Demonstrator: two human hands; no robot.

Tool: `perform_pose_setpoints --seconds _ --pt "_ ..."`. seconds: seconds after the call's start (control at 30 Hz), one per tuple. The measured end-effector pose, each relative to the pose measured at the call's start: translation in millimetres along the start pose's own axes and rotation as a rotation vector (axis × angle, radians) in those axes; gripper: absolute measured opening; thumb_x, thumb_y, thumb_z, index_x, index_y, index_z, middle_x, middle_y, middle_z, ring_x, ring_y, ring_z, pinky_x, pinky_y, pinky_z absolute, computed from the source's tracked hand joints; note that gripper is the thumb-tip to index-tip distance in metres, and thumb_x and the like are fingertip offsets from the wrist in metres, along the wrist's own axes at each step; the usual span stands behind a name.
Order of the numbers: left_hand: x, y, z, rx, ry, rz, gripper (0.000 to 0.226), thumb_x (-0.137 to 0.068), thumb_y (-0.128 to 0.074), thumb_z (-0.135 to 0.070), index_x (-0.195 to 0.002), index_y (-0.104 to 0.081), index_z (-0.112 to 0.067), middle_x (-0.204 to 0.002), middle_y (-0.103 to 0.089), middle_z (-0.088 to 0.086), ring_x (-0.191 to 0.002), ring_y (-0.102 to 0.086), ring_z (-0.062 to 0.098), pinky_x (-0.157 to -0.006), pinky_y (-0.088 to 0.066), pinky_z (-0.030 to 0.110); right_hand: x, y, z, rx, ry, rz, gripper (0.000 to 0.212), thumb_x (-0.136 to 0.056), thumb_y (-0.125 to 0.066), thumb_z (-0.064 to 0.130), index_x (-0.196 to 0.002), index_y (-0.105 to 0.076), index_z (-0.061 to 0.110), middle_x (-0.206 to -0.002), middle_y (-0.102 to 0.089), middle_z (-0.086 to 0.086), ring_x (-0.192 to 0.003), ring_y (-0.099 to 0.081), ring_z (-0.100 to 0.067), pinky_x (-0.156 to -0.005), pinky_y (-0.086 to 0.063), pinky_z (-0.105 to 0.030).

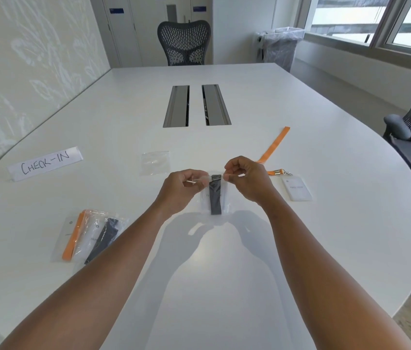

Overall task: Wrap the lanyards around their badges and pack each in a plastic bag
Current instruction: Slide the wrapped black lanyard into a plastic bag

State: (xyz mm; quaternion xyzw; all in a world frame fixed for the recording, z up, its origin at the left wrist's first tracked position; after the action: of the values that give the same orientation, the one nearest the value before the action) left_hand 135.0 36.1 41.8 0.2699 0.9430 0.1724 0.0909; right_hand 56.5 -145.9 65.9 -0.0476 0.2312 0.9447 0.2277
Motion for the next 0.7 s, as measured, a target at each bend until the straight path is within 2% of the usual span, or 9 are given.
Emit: perform_pose_setpoints --seconds 0.1,0.23,0.33,0.43,0.53,0.6,0.7 --pt "-0.7 3.7 -1.9 -0.055 -0.018 -0.044 0.010 -0.085 -0.077 -0.046 -0.092 -0.077 -0.038 -0.092 -0.075 -0.020 -0.087 -0.070 0.004 -0.086 -0.051 0.025 1.6 -6.4 4.5 0.039 0.020 0.062 0.015 -0.088 -0.070 0.010 -0.094 -0.069 0.023 -0.087 -0.067 0.010 -0.076 -0.059 0.000 -0.066 -0.044 -0.004" --pt "-1.5 11.7 -4.4 -0.102 -0.032 -0.100 0.008 -0.085 -0.078 -0.043 -0.087 -0.078 -0.035 -0.082 -0.075 -0.021 -0.076 -0.067 -0.002 -0.074 -0.050 0.022 3.7 -16.8 14.4 0.110 0.043 0.162 0.014 -0.090 -0.070 0.016 -0.093 -0.071 0.029 -0.100 -0.065 0.010 -0.088 -0.059 -0.009 -0.060 -0.041 -0.005" --pt "-1.9 13.1 -10.3 -0.151 -0.055 -0.117 0.007 -0.085 -0.078 -0.043 -0.084 -0.079 -0.037 -0.077 -0.074 -0.020 -0.071 -0.065 0.001 -0.068 -0.049 0.023 5.7 -20.0 22.9 0.136 0.080 0.203 0.016 -0.087 -0.073 0.014 -0.093 -0.072 0.029 -0.105 -0.064 0.005 -0.089 -0.057 -0.010 -0.066 -0.040 -0.002" --pt "-2.3 11.5 -13.9 -0.173 -0.080 -0.110 0.007 -0.084 -0.078 -0.043 -0.086 -0.080 -0.036 -0.080 -0.075 -0.019 -0.076 -0.069 0.004 -0.074 -0.052 0.026 8.3 -24.2 30.5 0.182 0.114 0.263 0.024 -0.085 -0.075 0.012 -0.097 -0.070 0.033 -0.107 -0.062 0.006 -0.091 -0.056 -0.001 -0.068 -0.037 -0.002" --pt "-2.7 9.1 -14.0 -0.126 -0.089 -0.077 0.004 -0.084 -0.079 -0.040 -0.088 -0.080 -0.037 -0.084 -0.076 -0.015 -0.082 -0.071 0.009 -0.081 -0.056 0.033 7.9 -27.3 34.2 0.223 0.120 0.304 0.026 -0.085 -0.076 0.015 -0.097 -0.069 0.037 -0.110 -0.061 0.002 -0.096 -0.056 -0.009 -0.078 -0.040 -0.015" --pt "-2.0 8.2 -14.1 -0.082 -0.093 -0.060 0.004 -0.084 -0.081 -0.037 -0.087 -0.079 -0.039 -0.086 -0.077 -0.014 -0.085 -0.072 0.011 -0.086 -0.056 0.035 7.2 -28.0 35.6 0.229 0.118 0.316 0.023 -0.086 -0.075 0.015 -0.099 -0.071 0.034 -0.111 -0.060 -0.001 -0.100 -0.056 -0.016 -0.085 -0.044 -0.025" --pt "-1.4 8.3 -14.0 -0.040 -0.097 -0.040 0.006 -0.083 -0.082 -0.035 -0.089 -0.080 -0.037 -0.088 -0.078 -0.015 -0.086 -0.072 0.007 -0.089 -0.056 0.033 6.2 -28.1 34.9 0.227 0.103 0.318 0.019 -0.088 -0.073 0.015 -0.105 -0.076 0.024 -0.110 -0.059 0.000 -0.104 -0.057 -0.016 -0.091 -0.046 -0.028"
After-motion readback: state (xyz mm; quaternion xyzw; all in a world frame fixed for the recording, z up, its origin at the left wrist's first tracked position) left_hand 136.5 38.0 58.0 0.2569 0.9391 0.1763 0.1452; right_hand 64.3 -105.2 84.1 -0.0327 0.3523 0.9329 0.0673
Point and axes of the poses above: each hand's wrist, its own x-axis away from the middle knuckle, its own y-axis out of the back of the hand, z = x × y, the point moved 10 cm from there along -x, towards the middle knuckle
